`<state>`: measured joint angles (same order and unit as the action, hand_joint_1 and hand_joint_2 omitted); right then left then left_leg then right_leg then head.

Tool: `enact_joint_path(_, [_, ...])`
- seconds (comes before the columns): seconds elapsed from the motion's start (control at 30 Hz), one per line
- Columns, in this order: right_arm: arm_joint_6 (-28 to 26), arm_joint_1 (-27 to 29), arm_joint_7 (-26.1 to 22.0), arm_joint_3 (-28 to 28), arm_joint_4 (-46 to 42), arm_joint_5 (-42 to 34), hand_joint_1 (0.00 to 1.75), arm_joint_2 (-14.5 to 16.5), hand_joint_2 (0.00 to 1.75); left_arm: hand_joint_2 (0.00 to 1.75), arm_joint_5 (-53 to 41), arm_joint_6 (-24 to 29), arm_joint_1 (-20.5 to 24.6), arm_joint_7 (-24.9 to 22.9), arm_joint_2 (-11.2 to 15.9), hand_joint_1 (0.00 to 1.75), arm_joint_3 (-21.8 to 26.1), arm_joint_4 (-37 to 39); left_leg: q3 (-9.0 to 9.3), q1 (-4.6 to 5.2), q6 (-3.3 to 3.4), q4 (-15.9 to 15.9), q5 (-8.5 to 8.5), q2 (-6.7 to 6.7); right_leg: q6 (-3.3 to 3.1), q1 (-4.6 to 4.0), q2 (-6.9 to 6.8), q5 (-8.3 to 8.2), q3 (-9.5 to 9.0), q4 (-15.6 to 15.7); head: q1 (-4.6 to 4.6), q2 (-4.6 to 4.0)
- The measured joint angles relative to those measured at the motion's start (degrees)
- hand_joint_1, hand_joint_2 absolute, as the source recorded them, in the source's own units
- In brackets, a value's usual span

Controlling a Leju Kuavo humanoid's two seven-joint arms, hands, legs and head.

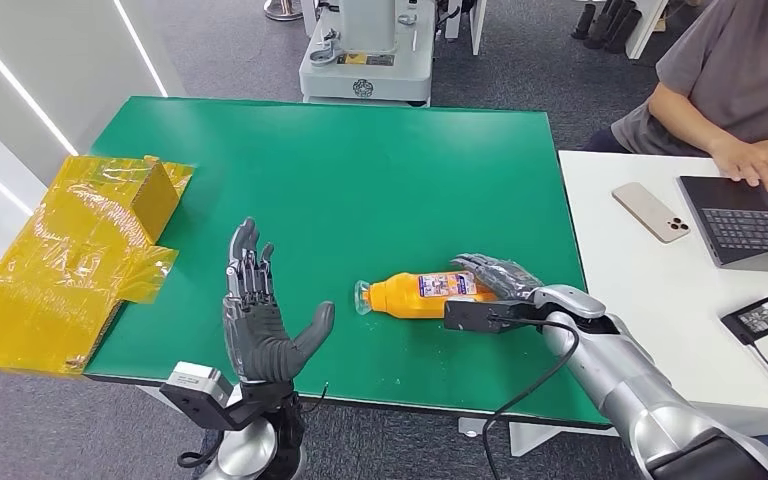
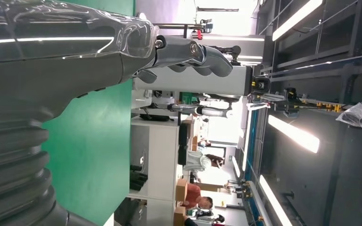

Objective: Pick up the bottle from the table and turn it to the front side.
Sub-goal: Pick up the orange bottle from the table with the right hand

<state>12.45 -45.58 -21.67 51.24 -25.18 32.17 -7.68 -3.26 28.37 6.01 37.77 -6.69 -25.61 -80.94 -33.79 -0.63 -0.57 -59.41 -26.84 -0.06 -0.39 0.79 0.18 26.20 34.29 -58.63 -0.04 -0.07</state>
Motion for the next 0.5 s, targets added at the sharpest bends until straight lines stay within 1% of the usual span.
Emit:
enact_joint_path(0.03, [-0.01, 0.00, -0.07, 0.01, -0.04, 0.07, 1.72, -0.02, 1.75, 1.75, 0.00, -0.03, 0.00, 0.00, 0.00, 0.00, 0.02, 0.00, 0.00, 0.00, 0.00, 0.00, 0.00, 0.00, 0.00, 0.00, 0.00, 0.00, 0.00, 0.00, 0.00, 0.00])
enact_joint_path(0.3, [-0.59, -0.05, -1.28, -0.01, -0.34, 0.53, 1.75, -0.03, 1.75, 1.75, 0.03, -0.10, 0.01, 0.07, 0.00, 0.00, 0.66, 0.01, -0.01, 0.00, 0.00, 0.00, 0.00, 0.00, 0.00, 0.00, 0.00, 0.00, 0.00, -0.01, 0.00, 0.00])
enact_joint_path(0.4, [-2.13, -0.06, -1.47, -0.01, -0.36, 0.85, 1.75, 0.19, 1.75, 1.75, 0.07, -0.04, -0.02, 0.23, 0.00, 0.00, 0.84, 0.01, -0.02, 0.00, 0.00, 0.01, 0.00, 0.00, 0.00, 0.00, 0.00, 0.00, 0.00, -0.02, 0.00, 0.00])
enact_joint_path(0.5, [-5.38, -0.04, -1.67, -0.16, -0.49, 1.24, 1.75, 0.67, 1.75, 1.75, 0.05, 0.22, -0.33, 0.56, 0.00, 0.00, 0.95, -0.08, -0.02, 0.00, 0.00, 0.01, 0.00, 0.00, 0.00, 0.00, 0.00, 0.00, 0.00, -0.03, -0.01, 0.00])
